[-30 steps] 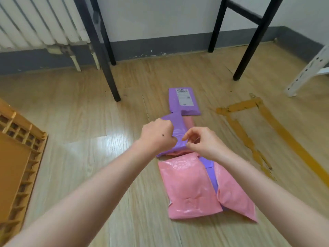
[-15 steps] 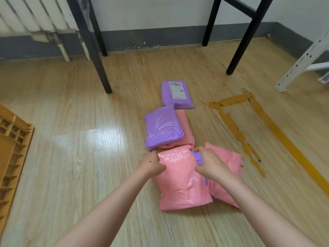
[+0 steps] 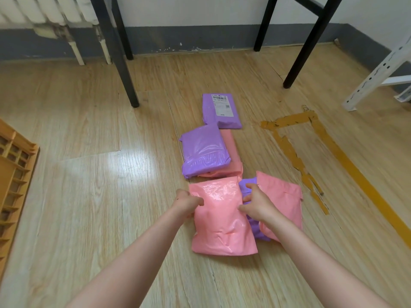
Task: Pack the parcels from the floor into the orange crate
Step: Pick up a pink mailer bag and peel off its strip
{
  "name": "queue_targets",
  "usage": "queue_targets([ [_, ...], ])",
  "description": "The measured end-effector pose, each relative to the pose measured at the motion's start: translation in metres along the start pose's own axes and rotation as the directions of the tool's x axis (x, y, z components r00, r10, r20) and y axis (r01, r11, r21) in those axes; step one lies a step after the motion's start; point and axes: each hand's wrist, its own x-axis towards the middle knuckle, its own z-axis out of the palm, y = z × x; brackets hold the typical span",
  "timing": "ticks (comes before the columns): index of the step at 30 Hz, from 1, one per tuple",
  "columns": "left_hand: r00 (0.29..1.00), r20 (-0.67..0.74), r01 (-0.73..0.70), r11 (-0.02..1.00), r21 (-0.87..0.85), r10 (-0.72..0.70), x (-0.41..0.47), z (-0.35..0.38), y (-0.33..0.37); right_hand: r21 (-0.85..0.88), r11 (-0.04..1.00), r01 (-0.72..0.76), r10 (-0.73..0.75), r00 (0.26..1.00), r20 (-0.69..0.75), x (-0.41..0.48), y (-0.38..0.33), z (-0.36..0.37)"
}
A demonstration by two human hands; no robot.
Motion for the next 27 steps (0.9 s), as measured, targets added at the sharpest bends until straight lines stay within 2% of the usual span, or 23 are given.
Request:
queue_targets([
  [4,1.0,-0.013,-0.017,0.999,-0.052,0.017,0.002,-0.01,0.002,0.197,0.979,-0.044,0.043,0.999,0.011,0.001,-0.005,0.001],
  [7,0.995,-0.08,-0.065,0.994,-0.092,0.057,0.002,-0.02,0.004,0.256,0.967,0.002,-0.004,1.0,0.005,0.0,-0.012,-0.002],
  [12,0.993,-0.107,-0.085,0.94,-0.331,0.052,-0.004,-0.036,0.015,0.322,0.938,0.126,-0.104,0.991,-0.085,-0.004,-0.033,-0.012],
  [16,0.994,-0.101,-0.096,0.849,-0.519,0.051,-0.009,-0.048,0.028,0.355,0.909,0.217,-0.175,0.973,-0.147,-0.008,-0.05,-0.018],
  [19,0.999,-0.043,-0.027,0.827,-0.562,0.004,-0.016,-0.053,0.032,0.369,0.893,0.255,-0.203,0.963,-0.175,-0.011,-0.057,-0.021],
  [22,0.997,0.037,0.08,0.782,-0.618,-0.072,-0.016,-0.06,0.028,0.268,0.9,0.343,-0.291,0.932,-0.216,-0.015,-0.061,-0.023],
  [27,0.936,0.311,0.327,0.722,-0.61,-0.162,-0.017,-0.062,0.02,0.056,0.837,0.544,-0.5,0.802,-0.325,-0.026,-0.067,-0.023],
])
